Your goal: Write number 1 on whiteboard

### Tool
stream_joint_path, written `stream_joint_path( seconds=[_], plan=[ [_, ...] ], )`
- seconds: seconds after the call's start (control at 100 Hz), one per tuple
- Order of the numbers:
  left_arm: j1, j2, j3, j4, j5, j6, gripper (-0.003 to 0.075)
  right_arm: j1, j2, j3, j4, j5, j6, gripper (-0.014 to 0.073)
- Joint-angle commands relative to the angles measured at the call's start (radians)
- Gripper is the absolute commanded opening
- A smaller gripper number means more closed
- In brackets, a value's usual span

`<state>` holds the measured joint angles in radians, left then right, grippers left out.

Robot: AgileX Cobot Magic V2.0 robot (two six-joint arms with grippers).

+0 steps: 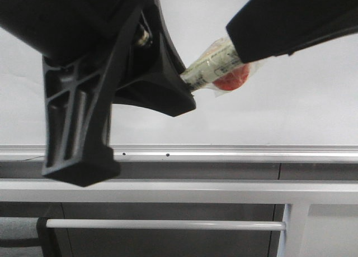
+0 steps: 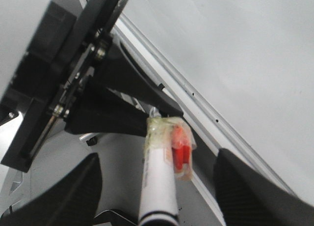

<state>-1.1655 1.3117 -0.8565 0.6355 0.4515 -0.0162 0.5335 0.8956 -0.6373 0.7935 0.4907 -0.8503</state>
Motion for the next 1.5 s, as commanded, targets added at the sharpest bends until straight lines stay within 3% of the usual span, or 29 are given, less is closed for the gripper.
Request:
stream_joint_path(
  seconds=[0.0,0.1,0.25,0.37,0.54,0.65,0.84,0.95,1.05,1.17,1.49],
  plan=[
    [-0.008,-0.030,-0.034,0.014,-0.043,-0.002,-0.0020,0.001,-0.003,-0.036,0.033,-0.047,-0.017,0.0378],
    [-0.008,-0.030,-0.034,0.014,-0.043,-0.002,-0.0020,0.001,-0.003,-0.036,0.033,-0.047,-0.017,0.0240],
    [-0.008,-0.030,-0.034,0.014,-0.043,-0.002,-0.0020,0.001,-0.003,-0.036,0.033,-0.036,-0.017,-0.0067],
    [-0.008,-0.030,-0.034,0.014,-0.043,-0.002,0.0047,0.001,-0.003,-0.036,0.033,-0.030,-0.017,-0.0067],
    [-0.008,-0.037,-0.034,0.011,-0.043,-0.002,0.0343,0.001,-0.003,-0.036,0.033,-0.036,-0.017,-0.0067],
    [-0.008,-0.058,-0.034,-0.018,-0.029,-0.018,0.0430,-0.001,-0.003,-0.036,0.073,-0.036,-0.017,-0.0067],
    [-0.008,-0.153,-0.034,-0.204,0.037,-0.021,0.0424,-0.001,-0.029,-0.036,0.056,-0.078,-0.017,-0.0067],
    [-0.008,-0.242,-0.010,-0.336,0.035,-0.023,0.0369,-0.001,-0.085,-0.034,0.002,-0.104,-0.017,-0.0066],
    [-0.008,-0.353,0.035,-0.372,0.028,-0.110,0.0241,-0.001,-0.154,-0.015,-0.004,-0.098,-0.017,-0.0066],
    [-0.008,-0.488,0.105,-0.369,-0.008,-0.184,-0.0021,-0.001,-0.263,0.033,-0.004,-0.085,-0.017,-0.0063],
    [0.012,-0.717,0.295,-0.148,-0.052,-0.547,-0.0020,-0.001,-0.645,0.266,-0.001,-0.136,0.004,-0.0062]
  ],
)
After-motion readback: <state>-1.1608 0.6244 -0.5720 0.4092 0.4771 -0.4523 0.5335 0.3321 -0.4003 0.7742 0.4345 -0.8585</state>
